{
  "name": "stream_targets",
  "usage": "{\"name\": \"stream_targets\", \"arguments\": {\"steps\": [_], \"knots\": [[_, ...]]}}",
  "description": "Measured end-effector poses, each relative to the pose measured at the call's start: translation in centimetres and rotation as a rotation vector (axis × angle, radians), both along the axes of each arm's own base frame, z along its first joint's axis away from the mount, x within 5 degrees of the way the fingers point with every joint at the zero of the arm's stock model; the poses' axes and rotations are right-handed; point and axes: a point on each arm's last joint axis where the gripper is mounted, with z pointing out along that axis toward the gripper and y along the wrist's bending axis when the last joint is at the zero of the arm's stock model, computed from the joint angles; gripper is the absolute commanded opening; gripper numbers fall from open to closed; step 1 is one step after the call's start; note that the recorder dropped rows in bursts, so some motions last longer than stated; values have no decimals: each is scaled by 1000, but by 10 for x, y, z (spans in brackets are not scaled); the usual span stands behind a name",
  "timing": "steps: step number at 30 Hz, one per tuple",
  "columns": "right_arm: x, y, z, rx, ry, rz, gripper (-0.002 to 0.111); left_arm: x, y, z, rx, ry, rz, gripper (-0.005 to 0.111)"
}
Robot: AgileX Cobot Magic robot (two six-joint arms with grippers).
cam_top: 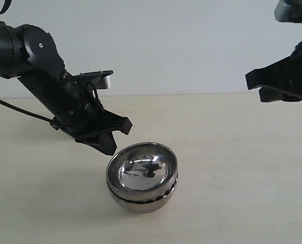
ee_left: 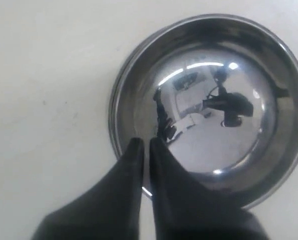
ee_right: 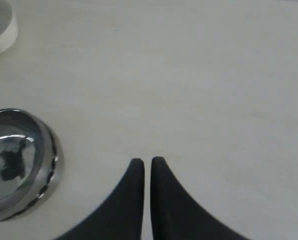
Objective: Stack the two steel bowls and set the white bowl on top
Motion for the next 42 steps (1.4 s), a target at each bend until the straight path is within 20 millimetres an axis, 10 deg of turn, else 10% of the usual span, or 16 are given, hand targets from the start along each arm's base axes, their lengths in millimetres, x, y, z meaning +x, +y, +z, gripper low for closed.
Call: {"name": "stream_targets", "arguments": {"steps": [17,42], "knots": [[17,87,-82,162,301,359,0,-1,25,22,210,-113,102,4],[27,97,-115,125,337,381,0,0,36,35,275,-187,159,4]]}}
